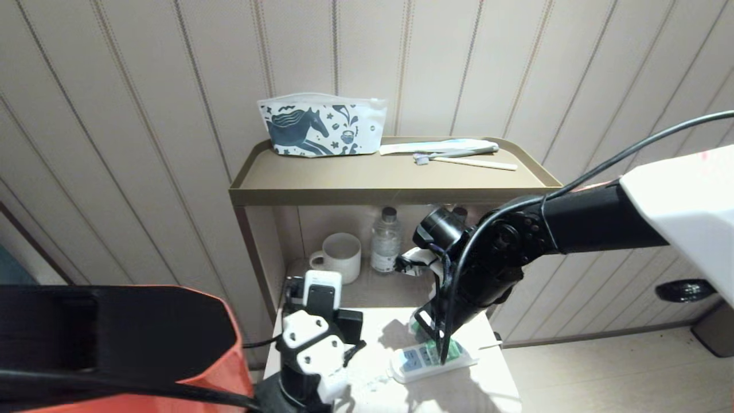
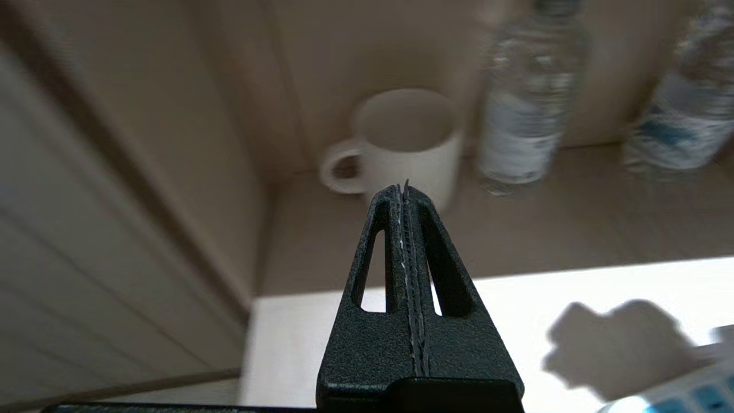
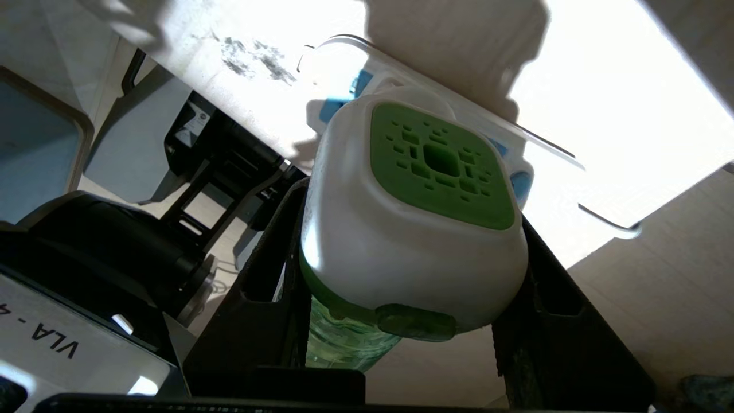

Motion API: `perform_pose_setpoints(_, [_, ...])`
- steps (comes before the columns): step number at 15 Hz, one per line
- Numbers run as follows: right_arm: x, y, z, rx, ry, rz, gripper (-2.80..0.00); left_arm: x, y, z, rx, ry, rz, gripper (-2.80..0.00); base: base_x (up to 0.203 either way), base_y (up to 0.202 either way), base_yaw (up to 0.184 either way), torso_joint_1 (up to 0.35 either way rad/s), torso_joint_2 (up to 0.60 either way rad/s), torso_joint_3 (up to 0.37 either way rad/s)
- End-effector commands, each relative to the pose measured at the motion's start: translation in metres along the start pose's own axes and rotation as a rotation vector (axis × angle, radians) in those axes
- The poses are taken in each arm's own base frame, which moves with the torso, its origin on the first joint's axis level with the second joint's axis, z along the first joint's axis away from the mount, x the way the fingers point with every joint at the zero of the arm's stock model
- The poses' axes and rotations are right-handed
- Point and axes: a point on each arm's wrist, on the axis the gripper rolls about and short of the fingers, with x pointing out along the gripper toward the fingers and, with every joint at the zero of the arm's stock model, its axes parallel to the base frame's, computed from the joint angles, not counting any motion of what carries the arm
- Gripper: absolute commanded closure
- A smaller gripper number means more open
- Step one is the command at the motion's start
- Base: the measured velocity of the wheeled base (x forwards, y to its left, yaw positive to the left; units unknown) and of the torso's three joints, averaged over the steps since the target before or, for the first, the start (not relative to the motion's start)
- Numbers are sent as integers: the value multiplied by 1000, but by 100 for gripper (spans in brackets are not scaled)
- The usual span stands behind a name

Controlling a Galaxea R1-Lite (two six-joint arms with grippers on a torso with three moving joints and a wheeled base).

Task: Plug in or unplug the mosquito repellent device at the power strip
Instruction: Place the mosquito repellent liquid on the table

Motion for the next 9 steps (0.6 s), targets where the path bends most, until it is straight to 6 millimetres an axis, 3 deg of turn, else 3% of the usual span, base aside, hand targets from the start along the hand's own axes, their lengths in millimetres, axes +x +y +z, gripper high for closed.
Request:
perform_pose_setpoints(1, [-22, 3, -7, -4, -34, -2, 0, -13, 54, 33, -58, -43, 78, 0, 0, 0, 0, 0, 0, 0])
perform_pose_setpoints(4, [-32, 4, -17, -6, -35, -2, 0, -20, 117, 42, -52, -29, 171, 0, 0, 0, 0, 0, 0, 0])
perform_pose_setpoints(7, [-62, 8, -38, -10, -70, -3, 0, -40, 188, 51, -14, -40, 274, 0, 0, 0, 0, 0, 0, 0])
perform_pose_setpoints(9, [-75, 11, -51, -14, -85, -4, 0, -59, 211, 58, -2, -68, 305, 0, 0, 0, 0, 0, 0, 0])
